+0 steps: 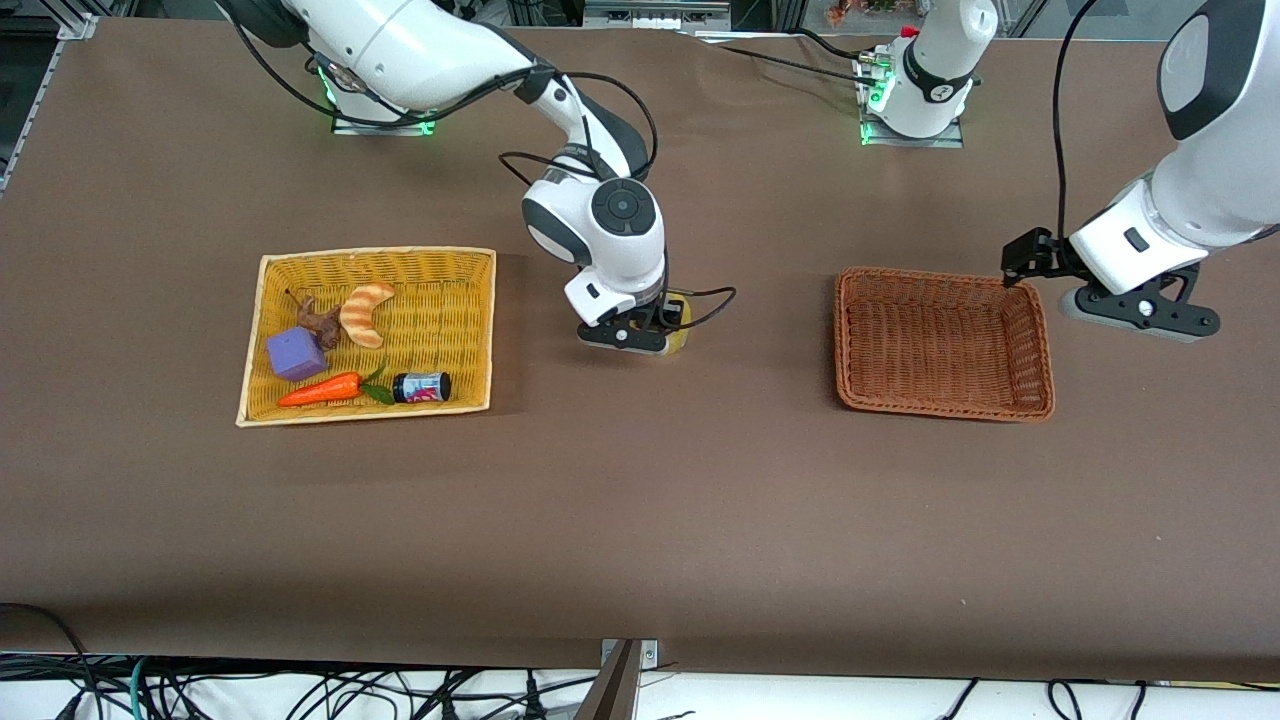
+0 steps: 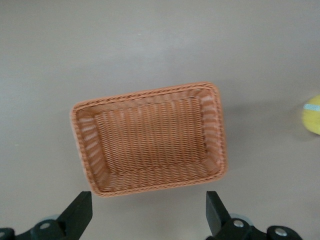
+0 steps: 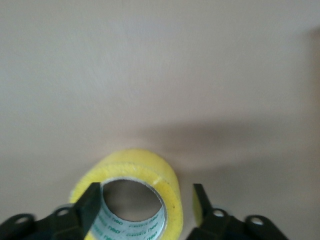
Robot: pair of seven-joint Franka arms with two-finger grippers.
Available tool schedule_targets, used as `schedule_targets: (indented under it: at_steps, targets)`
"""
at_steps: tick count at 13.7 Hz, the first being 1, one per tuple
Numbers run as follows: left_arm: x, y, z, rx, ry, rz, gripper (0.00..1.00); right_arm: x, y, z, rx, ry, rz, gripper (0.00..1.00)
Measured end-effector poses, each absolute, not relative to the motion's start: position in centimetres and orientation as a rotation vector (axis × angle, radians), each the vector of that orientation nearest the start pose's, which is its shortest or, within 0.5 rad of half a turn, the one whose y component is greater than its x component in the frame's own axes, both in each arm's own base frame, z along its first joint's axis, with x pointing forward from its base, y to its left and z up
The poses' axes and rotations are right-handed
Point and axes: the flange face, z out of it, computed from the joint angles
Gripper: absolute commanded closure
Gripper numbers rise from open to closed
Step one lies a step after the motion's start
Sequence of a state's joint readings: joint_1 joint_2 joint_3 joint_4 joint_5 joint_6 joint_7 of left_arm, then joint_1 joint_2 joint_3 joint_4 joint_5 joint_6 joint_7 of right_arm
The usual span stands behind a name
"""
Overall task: Transfer tape with both arms
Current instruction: 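Grasp the tape with the left gripper while the right gripper releases it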
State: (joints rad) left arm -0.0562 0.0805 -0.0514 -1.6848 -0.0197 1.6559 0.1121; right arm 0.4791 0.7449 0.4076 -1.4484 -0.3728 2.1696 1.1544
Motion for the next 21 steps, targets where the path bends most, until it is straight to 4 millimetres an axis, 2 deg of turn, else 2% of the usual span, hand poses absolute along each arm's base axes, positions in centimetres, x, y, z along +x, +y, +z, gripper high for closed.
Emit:
schedule_targets:
  at_steps: [1,2,3,4,6,8,9,10,12,15,17,19,21]
  targets:
    - [57.2,-7.4,52.9,-3.159,0.354,0.184,0.00,52.2,50.4,30.4,-3.135,0.230,-0.123,0.00]
    - [57.2,-9.0,52.4,-3.170,0.358,0.200,0.00,53.6,48.2,33.7,-3.169,0.163,-0.147,0.00]
    - [57.1,-11.2,51.7,-3.175,0.345,0.216,0.00,55.4,45.0,36.7,-3.211,0.088,-0.148,0.00]
    - [57.0,-13.9,50.8,-3.178,0.317,0.222,0.00,57.4,41.1,39.3,-3.236,0.037,-0.125,0.00]
    - [56.3,-19.7,48.8,-3.189,0.255,0.221,0.00,61.6,31.2,43.4,-3.225,-0.020,-0.035,0.00]
    - [55.5,-24.6,45.6,-3.209,0.188,0.209,0.00,64.8,20.6,45.9,-3.185,-0.024,0.025,0.00]
    - [55.0,-26.7,43.6,-3.224,0.134,0.194,0.00,65.7,16.3,46.8,-3.180,0.008,0.026,0.00]
    - [54.5,-28.7,41.4,-3.240,0.070,0.175,0.00,66.1,13.1,47.5,-3.182,0.052,0.027,0.00]
    - [52.9,-32.6,36.5,-3.267,-0.029,0.156,0.00,66.1,9.6,49.2,-3.191,0.108,0.036,0.00]
    - [49.8,-38.4,29.9,-3.287,-0.101,0.198,0.00,65.8,6.4,54.5,-3.177,0.098,0.035,0.00]
    - [47.5,-41.6,26.1,-3.286,-0.139,0.245,0.00,65.5,4.0,57.3,-3.174,0.152,-0.009,0.00]
    - [45.9,-43.3,23.7,-3.273,-0.153,0.287,0.00,64.5,1.7,60.2,-3.167,0.210,-0.078,0.00]
    - [45.6,-43.7,22.2,-3.272,-0.161,0.291,0.00,62.2,0.8,62.9,-3.170,0.239,-0.125,0.00]
